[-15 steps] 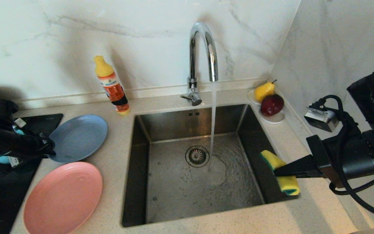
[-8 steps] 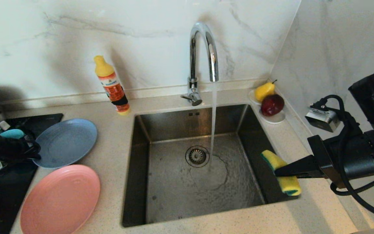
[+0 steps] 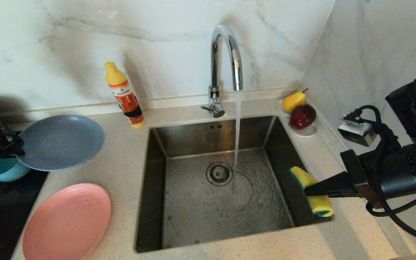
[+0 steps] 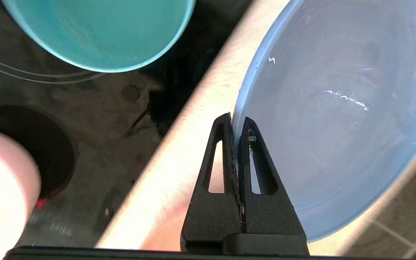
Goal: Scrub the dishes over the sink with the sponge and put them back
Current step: Wash the plate
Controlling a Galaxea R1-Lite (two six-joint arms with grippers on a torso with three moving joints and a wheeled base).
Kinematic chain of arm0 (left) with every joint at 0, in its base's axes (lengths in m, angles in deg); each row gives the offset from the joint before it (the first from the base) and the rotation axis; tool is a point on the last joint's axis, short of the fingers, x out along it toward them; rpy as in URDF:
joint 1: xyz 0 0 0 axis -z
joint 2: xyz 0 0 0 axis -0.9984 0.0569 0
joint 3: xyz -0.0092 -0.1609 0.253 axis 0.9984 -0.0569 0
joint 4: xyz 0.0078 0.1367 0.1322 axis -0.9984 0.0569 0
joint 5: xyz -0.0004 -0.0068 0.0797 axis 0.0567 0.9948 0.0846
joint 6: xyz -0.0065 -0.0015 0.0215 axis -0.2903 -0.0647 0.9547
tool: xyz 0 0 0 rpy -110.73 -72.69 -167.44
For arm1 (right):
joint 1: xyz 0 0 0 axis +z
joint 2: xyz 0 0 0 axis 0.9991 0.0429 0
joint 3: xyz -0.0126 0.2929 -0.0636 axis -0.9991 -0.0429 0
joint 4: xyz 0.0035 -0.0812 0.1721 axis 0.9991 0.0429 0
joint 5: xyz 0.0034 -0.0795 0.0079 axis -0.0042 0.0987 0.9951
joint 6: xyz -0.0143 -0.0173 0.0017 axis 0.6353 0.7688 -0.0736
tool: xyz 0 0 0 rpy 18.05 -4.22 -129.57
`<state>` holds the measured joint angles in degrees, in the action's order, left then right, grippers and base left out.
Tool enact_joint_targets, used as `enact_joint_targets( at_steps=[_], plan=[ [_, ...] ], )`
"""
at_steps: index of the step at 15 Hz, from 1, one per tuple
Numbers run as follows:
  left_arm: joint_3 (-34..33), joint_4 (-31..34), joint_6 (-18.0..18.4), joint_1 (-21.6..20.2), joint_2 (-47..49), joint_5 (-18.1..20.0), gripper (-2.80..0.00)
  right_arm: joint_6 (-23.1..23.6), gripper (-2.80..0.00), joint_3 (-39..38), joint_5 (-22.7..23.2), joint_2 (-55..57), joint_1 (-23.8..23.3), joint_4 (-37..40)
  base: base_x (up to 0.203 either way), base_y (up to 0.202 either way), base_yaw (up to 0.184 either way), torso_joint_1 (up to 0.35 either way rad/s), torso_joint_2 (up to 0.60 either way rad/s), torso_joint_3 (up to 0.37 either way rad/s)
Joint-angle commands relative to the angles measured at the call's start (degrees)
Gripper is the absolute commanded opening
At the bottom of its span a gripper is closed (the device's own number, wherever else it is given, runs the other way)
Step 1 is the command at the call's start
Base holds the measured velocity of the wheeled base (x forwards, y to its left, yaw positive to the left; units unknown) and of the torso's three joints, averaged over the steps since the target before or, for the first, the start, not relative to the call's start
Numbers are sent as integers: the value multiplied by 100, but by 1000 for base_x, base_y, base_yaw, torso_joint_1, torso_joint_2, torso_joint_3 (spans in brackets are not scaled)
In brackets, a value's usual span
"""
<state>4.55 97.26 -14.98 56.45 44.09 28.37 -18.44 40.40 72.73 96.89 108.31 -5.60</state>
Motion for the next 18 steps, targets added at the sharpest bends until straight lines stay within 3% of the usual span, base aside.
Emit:
enact_joint_targets(
  at_steps=[1, 4, 6, 7, 12, 14, 16, 18],
  plan=[
    [181, 231, -34, -3, -837, 12, -280, -17, -280, -43, 18, 25, 6, 16, 0, 0, 0, 0, 0, 0],
    [293, 628, -47, 7, -1631, 140, -280, -17, -280, -82, 18, -50, -3, 45, 0, 0, 0, 0, 0, 0],
    [360, 1098, -65, 117, -2080, 683, -280, -26, -280, -122, 18, -92, -3, 34, 0, 0, 0, 0, 0, 0],
    [408, 1264, -77, 357, -2150, 776, -280, -26, -280, -122, 18, -105, 1, 40, 0, 0, 0, 0, 0, 0],
    [248, 1644, -133, 1806, -2326, 794, -280, -38, -280, -140, 10, -208, -3, 60, 0, 0, 0, 0, 0, 0],
    [-16, 1645, -197, 2664, -2261, 464, -280, -58, -280, -133, 10, -272, -12, 51, 0, 0, 0, 0, 0, 0],
    [-175, 1568, -504, 3461, -1946, 68, -280, -44, -280, -157, 18, -362, -12, 44, 0, 0, 0, 0, 0, 0],
    [-400, 1037, -704, 4094, -1571, -222, -280, -44, -280, -217, 31, -490, -12, 25, 0, 0, 0, 0, 0, 0]
  ],
)
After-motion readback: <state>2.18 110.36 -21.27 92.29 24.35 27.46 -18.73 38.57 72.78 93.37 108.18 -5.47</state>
